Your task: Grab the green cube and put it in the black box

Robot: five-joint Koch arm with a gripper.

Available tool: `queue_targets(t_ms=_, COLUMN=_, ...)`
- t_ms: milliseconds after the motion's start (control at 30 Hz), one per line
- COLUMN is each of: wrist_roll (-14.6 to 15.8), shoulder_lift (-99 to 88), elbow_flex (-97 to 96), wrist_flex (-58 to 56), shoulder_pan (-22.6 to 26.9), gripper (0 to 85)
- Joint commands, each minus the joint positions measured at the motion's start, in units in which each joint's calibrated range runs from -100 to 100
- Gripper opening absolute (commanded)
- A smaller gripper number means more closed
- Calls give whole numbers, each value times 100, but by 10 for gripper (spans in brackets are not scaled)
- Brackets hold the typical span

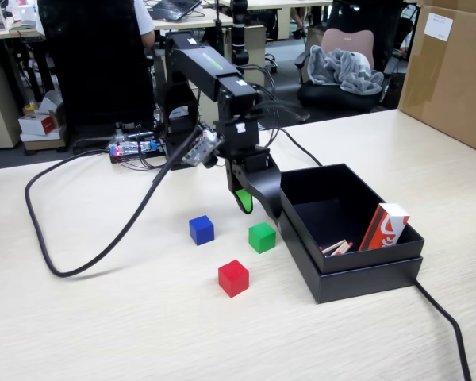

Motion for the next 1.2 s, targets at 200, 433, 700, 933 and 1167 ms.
queue_targets(t_ms=200, wrist_roll=-24, shoulder_lift=1017, elbow_flex=980, wrist_flex=-93, shoulder_pan=34, gripper=476)
queue_targets(t_ms=433, wrist_roll=-44, shoulder_lift=1384, elbow_flex=943, wrist_flex=-93, shoulder_pan=34, gripper=445)
queue_targets(t_ms=700, wrist_roll=-127, shoulder_lift=1533, elbow_flex=961, wrist_flex=-93, shoulder_pan=10, gripper=269)
queue_targets(t_ms=933, wrist_roll=-117, shoulder_lift=1544, elbow_flex=952, wrist_flex=-50, shoulder_pan=-49, gripper=9)
queue_targets(t_ms=1167, wrist_roll=-112, shoulder_lift=489, elbow_flex=798, wrist_flex=-93, shoulder_pan=-63, gripper=9)
